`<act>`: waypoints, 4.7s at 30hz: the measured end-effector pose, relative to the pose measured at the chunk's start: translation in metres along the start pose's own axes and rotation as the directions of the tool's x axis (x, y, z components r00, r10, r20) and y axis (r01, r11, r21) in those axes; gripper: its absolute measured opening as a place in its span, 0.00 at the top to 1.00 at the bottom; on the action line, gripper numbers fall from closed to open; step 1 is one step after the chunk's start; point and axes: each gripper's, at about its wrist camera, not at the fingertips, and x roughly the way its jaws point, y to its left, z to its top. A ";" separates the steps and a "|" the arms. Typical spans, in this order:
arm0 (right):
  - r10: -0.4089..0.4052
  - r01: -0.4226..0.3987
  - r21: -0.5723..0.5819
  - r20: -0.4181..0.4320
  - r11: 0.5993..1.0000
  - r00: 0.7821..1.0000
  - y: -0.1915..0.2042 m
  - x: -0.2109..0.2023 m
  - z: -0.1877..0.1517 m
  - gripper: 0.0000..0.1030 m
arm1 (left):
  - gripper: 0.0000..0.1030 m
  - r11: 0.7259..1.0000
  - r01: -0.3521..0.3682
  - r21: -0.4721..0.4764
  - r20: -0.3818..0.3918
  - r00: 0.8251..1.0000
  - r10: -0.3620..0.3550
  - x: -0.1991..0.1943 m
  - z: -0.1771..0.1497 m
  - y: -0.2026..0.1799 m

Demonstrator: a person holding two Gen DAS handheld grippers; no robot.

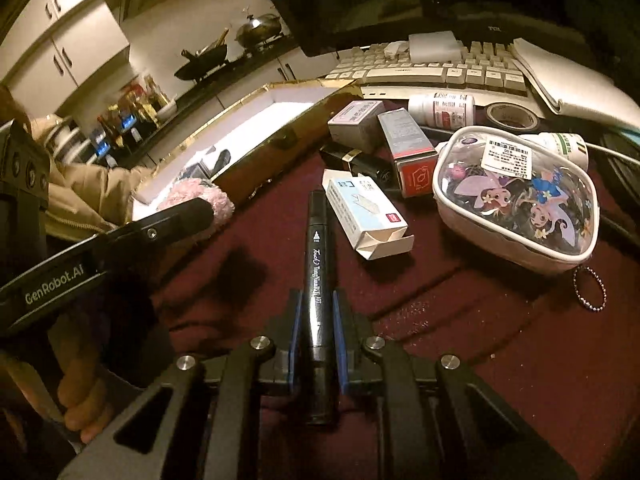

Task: Organize objects
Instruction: 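Carry the pink pouch into the tray with the left gripper while the right gripper grasps another black marker, then release the pink pouch in the tray with the left gripper while the right gripper drops the marker there, then grasp the white staple box with the left gripper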

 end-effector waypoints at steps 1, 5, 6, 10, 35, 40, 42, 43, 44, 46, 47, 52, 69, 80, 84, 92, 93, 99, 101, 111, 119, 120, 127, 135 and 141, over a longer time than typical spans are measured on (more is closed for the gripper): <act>0.012 -0.012 0.004 0.010 1.000 1.000 0.001 -0.001 0.001 0.87 | 0.66 1.000 -0.002 -0.005 0.007 1.000 0.002 -0.002 0.001 0.001; 0.030 -0.032 0.032 0.068 0.999 0.997 0.005 -0.011 0.004 0.87 | 0.66 0.999 -0.003 -0.035 -0.005 1.000 0.002 -0.004 0.006 0.011; 0.036 -0.039 0.035 0.079 0.999 0.996 0.006 -0.013 0.004 0.87 | 0.66 0.999 0.001 -0.053 -0.009 1.000 -0.002 -0.004 0.008 0.015; 0.037 -0.041 0.051 0.077 0.998 0.996 0.005 -0.011 0.007 0.87 | 0.66 0.997 -0.003 -0.077 0.004 1.000 0.003 -0.007 0.011 0.024; 0.181 -0.184 0.039 0.066 0.982 0.981 0.077 0.072 0.115 0.87 | 0.66 0.915 -0.184 -0.360 0.060 0.974 0.219 -0.020 0.052 0.154; 0.123 -0.123 0.005 0.040 0.992 0.992 0.093 0.096 0.122 0.87 | 0.66 0.910 -0.193 -0.367 0.008 0.978 0.210 -0.006 0.048 0.163; 0.115 -0.115 0.001 0.024 0.993 0.993 0.094 0.105 0.123 0.87 | 0.66 0.908 -0.211 -0.363 -0.012 0.975 0.222 -0.002 0.048 0.163; 0.102 -0.102 0.009 0.016 0.995 0.995 0.093 0.109 0.124 0.87 | 0.66 0.908 -0.211 -0.363 -0.015 0.975 0.221 -0.001 0.049 0.164; 0.096 -0.096 0.011 0.011 0.995 0.995 0.092 0.111 0.124 0.87 | 0.66 0.908 -0.212 -0.363 -0.019 0.975 0.220 0.000 0.050 0.165; 0.088 -0.088 0.011 0.003 0.996 0.996 0.092 0.116 0.125 0.87 | 0.65 0.903 -0.225 -0.367 -0.035 0.973 0.228 0.003 0.050 0.166; 0.079 -0.079 0.010 -0.007 0.997 0.997 0.092 0.119 0.125 0.87 | 0.65 0.901 -0.228 -0.369 -0.042 0.973 0.229 0.004 0.050 0.167; 0.042 -0.043 -0.028 -0.043 0.999 0.998 0.098 0.132 0.119 0.87 | 0.65 0.908 -0.251 -0.335 -0.059 0.967 0.246 0.010 0.050 0.160; 0.141 -0.145 -0.083 -0.051 0.986 0.989 0.109 0.125 0.115 0.86 | 0.36 0.897 -0.220 -0.384 0.108 0.954 0.281 -0.014 0.032 0.146; 0.241 -0.233 -0.060 0.241 0.971 0.940 0.051 -0.007 0.051 0.31 | 0.34 0.979 -0.068 -0.190 0.212 0.971 0.108 -0.025 0.013 0.065; 0.058 -0.068 0.030 0.248 0.997 0.967 0.022 -0.030 0.017 0.27 | 0.34 0.997 0.012 -0.073 0.106 0.994 -0.004 0.003 0.011 0.024; -0.242 0.250 -0.052 0.133 0.967 0.961 0.007 -0.025 -0.028 0.27 | 0.34 0.999 0.046 0.011 -0.116 0.992 -0.044 0.060 0.013 -0.034; -0.259 0.270 -0.076 0.128 0.960 0.957 0.006 -0.025 -0.032 0.27 | 0.34 0.998 0.060 -0.010 -0.148 0.987 -0.061 0.069 0.014 -0.038; -0.351 0.363 -0.121 0.112 0.924 0.930 -0.003 -0.025 -0.043 0.27 | 0.34 0.999 -0.025 0.029 -0.208 0.978 0.031 0.098 0.016 -0.061; -0.356 0.371 -0.124 0.125 0.921 0.926 -0.005 -0.028 -0.047 0.26 | 0.34 0.993 -0.075 0.089 -0.195 0.977 0.091 0.101 0.014 -0.070; -0.375 0.387 -0.106 0.114 0.916 0.920 -0.013 -0.034 -0.049 0.24 | 0.33 0.989 -0.052 0.139 -0.189 0.979 0.078 0.097 0.007 -0.067; -0.361 0.374 -0.138 0.113 0.917 0.926 -0.008 -0.036 -0.053 0.24 | 0.34 0.999 0.046 0.015 -0.198 0.979 -0.042 0.090 0.015 -0.043; -0.355 0.369 -0.147 0.115 0.918 0.928 -0.007 -0.035 -0.054 0.24 | 0.34 0.999 0.052 -0.010 -0.202 0.978 -0.053 0.091 0.017 -0.042; -0.368 0.379 -0.124 0.108 0.917 0.924 -0.010 -0.033 -0.050 0.22 | 0.34 0.999 0.024 -0.035 -0.258 0.966 -0.032 0.106 0.026 -0.060; -0.364 0.376 -0.128 0.110 0.918 0.925 -0.008 -0.034 -0.053 0.22 | 0.35 0.998 0.043 0.035 -0.266 0.963 -0.032 0.107 0.028 -0.055; -0.360 0.371 -0.124 0.104 0.920 0.927 -0.009 -0.032 -0.050 0.22 | 0.44 0.998 0.065 0.023 -0.258 0.964 -0.057 0.116 0.032 -0.066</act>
